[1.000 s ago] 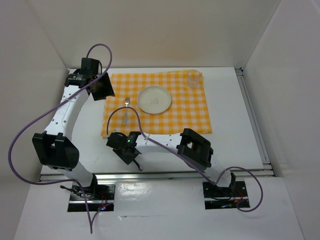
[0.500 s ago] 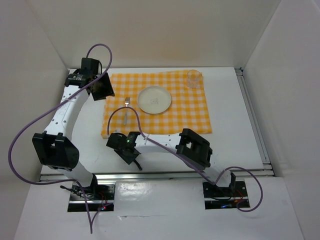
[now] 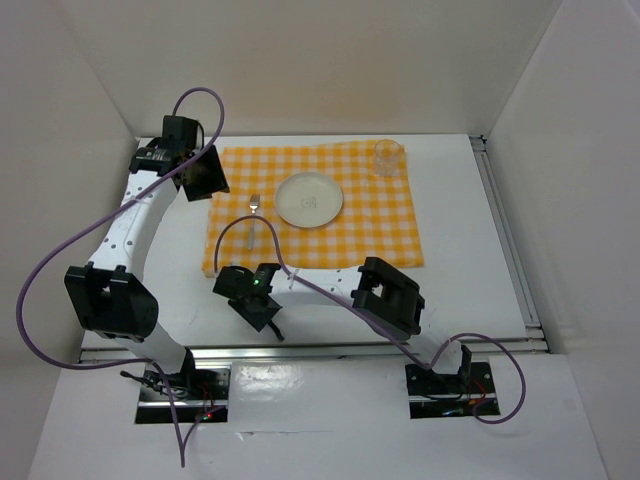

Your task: Set the dinner table for one person

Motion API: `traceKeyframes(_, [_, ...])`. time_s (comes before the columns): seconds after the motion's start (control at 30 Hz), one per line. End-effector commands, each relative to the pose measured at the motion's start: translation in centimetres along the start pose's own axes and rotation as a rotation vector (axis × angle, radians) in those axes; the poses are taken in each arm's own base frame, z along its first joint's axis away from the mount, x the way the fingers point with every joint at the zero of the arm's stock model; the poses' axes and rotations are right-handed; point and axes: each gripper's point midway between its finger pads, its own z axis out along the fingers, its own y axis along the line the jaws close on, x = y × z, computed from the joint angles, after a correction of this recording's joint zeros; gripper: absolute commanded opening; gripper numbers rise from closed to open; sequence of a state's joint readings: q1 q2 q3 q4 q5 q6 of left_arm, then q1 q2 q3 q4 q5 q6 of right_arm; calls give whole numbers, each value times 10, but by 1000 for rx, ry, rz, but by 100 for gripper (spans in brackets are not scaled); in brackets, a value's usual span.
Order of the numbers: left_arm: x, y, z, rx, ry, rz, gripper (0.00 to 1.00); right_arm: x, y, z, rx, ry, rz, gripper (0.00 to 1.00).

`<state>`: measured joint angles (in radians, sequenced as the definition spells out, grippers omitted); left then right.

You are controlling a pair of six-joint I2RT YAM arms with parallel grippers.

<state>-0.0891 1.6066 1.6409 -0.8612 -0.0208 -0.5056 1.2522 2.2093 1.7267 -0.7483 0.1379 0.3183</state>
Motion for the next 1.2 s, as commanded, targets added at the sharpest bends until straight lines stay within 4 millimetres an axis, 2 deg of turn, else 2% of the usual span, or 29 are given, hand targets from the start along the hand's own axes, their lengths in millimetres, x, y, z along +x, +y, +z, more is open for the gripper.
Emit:
traceKeyframes(0.0, [-12,-3,-16,13,-53,-22,60,27,1,12,-4,101,-28,46])
traceKeyframes(0.1, [-12,-3,-16,13,-53,-22,60,27,3,15,-12,107,-28,46])
traceKeyframes(0.37, [-12,-3,-16,13,-53,-22,60,43,0,33,10,165,-34,46])
traceKeyframes(0.57, [-12,-3,-16,13,-53,-22,60,53,-15,40,36,211,7,32])
traceKeyframes(0.63, [-12,-3,-16,13,-53,-22,60,50,-16,39,47,207,15,28])
traceKeyframes(0.67, [-12,-3,-16,13,-53,-22,60,55,-17,41,54,226,13,24])
traceKeyframes(0.83, [-12,-3,-16,13,-53,-22,60,55,-18,41,64,222,22,7])
traceKeyframes(0.97, [-12,-3,-16,13,-53,-22,60,34,-19,26,69,150,28,4])
traceKeyframes(1.0, [-12,-3,-16,13,-53,-22,60,32,-26,23,86,145,35,3])
traceKeyframes(1.07, [-12,-3,-16,13,-53,-22,60,14,-30,12,94,92,50,3])
traceKeyframes(1.17, [-12,-3,-16,13,-53,-22,60,6,-37,0,111,72,60,1])
